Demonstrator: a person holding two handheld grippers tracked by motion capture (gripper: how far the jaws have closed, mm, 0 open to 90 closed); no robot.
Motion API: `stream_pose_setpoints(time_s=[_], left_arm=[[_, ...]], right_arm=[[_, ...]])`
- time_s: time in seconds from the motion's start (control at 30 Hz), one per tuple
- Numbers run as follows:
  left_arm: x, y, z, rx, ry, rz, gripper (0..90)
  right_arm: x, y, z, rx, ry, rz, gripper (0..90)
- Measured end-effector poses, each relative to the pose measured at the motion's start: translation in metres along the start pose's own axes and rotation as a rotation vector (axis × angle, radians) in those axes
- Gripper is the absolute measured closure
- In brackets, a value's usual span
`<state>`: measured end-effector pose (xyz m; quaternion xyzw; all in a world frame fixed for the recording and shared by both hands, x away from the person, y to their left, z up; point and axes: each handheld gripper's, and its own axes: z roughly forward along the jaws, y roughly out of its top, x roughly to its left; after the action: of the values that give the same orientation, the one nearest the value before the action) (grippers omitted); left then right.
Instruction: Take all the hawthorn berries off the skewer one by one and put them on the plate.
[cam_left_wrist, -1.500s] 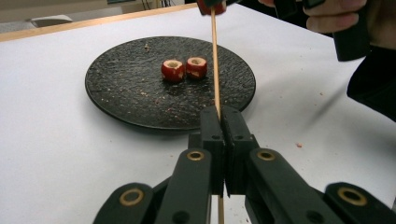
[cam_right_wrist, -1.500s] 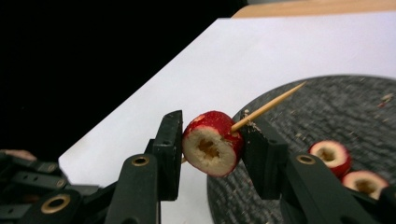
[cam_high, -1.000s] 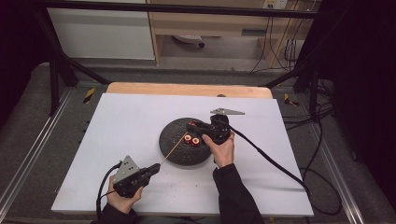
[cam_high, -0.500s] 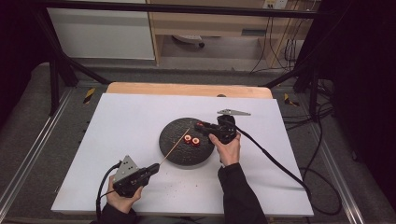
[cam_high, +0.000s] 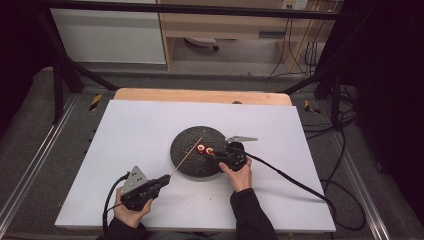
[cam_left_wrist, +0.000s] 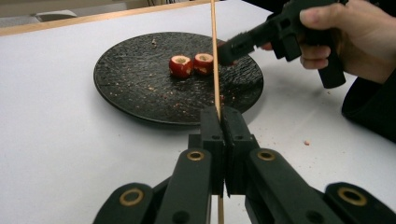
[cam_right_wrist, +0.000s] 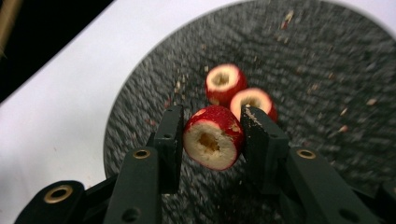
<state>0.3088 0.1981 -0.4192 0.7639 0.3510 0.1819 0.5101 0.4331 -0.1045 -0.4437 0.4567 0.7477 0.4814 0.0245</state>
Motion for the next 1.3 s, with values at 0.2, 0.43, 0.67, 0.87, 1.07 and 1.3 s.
stream_pose_setpoints(time_s=[0.2, 0.43, 0.67, 0.87, 1.07, 1.3], left_arm=[[0.001, 0.0, 0.0, 0.004, 0.003, -0.005, 88.3], [0.002, 0.001, 0.001, 0.009, 0.002, -0.009, 88.4], [0.002, 0.001, 0.002, 0.018, 0.001, -0.011, 88.3], [0.003, 0.003, 0.003, 0.029, 0.002, -0.014, 88.3], [0.004, 0.005, 0.007, 0.052, 0.001, -0.02, 88.3], [0.002, 0.011, 0.011, 0.068, 0.001, -0.01, 88.3]], right_arm=[[0.0, -0.008, 0.006, 0.036, -0.02, -0.022, 60.8], [0.002, -0.006, 0.001, 0.038, -0.028, -0.053, 54.5], [0.004, -0.005, -0.017, 0.025, -0.029, -0.103, 39.2], [-0.002, -0.01, -0.034, 0.018, -0.046, -0.161, 18.8], [-0.011, -0.019, -0.051, 0.021, -0.074, -0.212, 5.6], [-0.023, -0.031, -0.072, 0.035, -0.1, -0.232, 0.9]])
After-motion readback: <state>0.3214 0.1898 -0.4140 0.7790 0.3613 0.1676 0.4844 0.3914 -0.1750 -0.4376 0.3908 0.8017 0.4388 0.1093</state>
